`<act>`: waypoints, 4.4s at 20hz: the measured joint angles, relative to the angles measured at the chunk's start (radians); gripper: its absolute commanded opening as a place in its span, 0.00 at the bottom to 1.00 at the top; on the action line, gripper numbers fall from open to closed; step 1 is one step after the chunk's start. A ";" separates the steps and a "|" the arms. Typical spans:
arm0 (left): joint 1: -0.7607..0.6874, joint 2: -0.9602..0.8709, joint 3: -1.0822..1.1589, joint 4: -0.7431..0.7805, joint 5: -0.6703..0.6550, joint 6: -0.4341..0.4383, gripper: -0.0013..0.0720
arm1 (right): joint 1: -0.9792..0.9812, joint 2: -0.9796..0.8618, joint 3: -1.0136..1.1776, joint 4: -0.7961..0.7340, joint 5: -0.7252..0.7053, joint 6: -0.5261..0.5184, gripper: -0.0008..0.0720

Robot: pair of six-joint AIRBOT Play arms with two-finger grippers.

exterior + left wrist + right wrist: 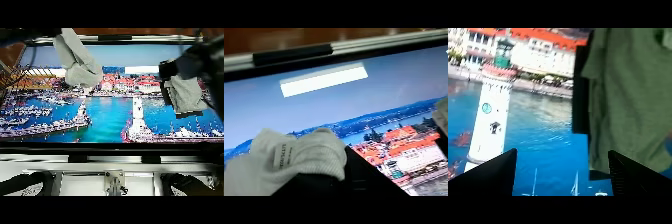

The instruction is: Fold the shirts.

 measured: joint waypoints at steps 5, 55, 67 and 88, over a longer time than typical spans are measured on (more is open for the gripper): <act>-0.110 0.180 -0.051 0.010 -0.328 -0.022 0.06 | -0.001 0.236 0.000 -0.041 -0.022 0.069 0.94; 0.066 0.577 -1.482 -0.099 -0.117 -0.237 0.52 | 0.209 -0.180 -0.879 1.188 0.707 0.085 0.94; 0.066 0.496 -1.476 -0.108 -0.095 -0.110 0.06 | 0.302 -0.247 -0.872 1.210 0.836 0.169 0.13; 0.065 0.592 -0.129 -0.014 -0.183 0.042 0.06 | 0.058 0.414 -0.127 0.513 1.139 0.138 0.13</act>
